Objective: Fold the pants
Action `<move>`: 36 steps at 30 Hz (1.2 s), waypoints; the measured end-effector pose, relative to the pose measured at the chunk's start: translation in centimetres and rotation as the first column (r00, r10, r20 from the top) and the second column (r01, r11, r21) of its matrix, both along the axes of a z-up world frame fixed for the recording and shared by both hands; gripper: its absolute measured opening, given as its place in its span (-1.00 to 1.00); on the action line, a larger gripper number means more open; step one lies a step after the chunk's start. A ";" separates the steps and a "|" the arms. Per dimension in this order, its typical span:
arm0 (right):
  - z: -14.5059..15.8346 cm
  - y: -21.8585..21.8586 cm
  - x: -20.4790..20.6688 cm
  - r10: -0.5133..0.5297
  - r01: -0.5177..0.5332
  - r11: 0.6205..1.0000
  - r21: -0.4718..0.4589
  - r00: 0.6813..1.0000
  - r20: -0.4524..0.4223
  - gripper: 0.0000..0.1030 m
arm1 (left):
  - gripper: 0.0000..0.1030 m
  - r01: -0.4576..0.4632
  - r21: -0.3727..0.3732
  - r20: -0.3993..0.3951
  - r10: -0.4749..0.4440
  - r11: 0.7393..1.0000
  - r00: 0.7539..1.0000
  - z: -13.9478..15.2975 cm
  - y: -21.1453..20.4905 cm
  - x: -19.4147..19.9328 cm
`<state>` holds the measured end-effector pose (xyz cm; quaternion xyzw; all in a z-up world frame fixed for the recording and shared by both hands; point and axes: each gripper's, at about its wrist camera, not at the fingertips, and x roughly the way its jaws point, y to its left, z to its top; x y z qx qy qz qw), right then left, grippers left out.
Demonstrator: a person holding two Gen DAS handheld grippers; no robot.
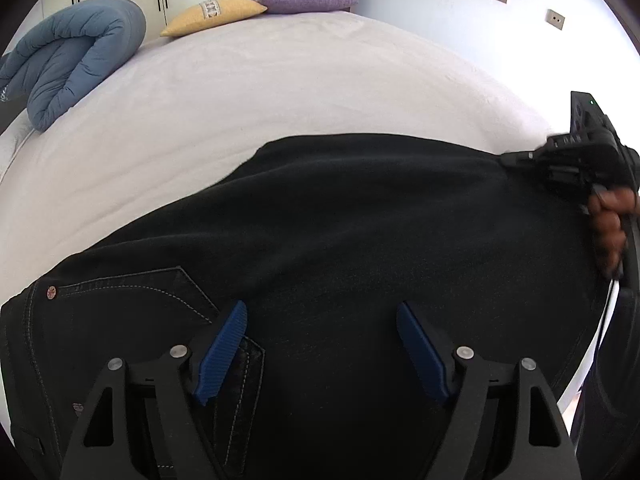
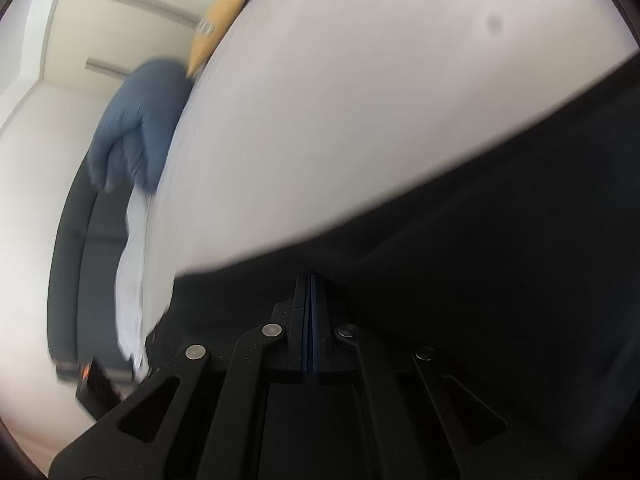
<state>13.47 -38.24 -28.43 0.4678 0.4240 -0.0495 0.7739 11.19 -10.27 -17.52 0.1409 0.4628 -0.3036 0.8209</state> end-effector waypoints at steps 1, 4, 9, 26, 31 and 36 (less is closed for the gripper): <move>0.5 -1.3 0.0 -0.043 0.044 0.998 -0.034 0.999 0.002 -1.00 | 0.55 -0.009 -0.003 0.019 0.009 1.000 1.000 0.1 0.1 -0.1; 2.4 -4.5 -0.4 -0.173 0.165 0.974 -0.155 0.984 -0.034 -1.00 | 0.55 -0.051 -0.040 0.039 0.052 0.998 0.998 0.7 1.0 -0.1; 7.7 -2.0 -3.3 -0.102 0.111 0.991 -0.079 0.988 0.116 -0.96 | 0.55 -0.074 -0.129 0.058 0.082 0.989 0.995 2.5 2.1 -1.6; 3.9 -4.5 -11.4 -0.339 0.333 0.927 -0.174 0.941 -0.004 -0.88 | 0.06 -0.181 -0.052 0.080 0.185 0.982 0.980 2.2 7.8 -0.1; 4.2 7.2 -5.3 0.020 -0.019 1.000 -0.009 0.992 0.124 -0.88 | 0.09 -0.014 -0.078 0.067 0.019 0.997 0.998 2.6 2.9 3.1; -0.3 18.4 1.3 0.242 -0.244 0.969 0.033 0.968 0.066 -0.89 | -0.49 -0.002 -0.027 -0.019 0.001 1.000 1.000 -1.5 2.7 6.6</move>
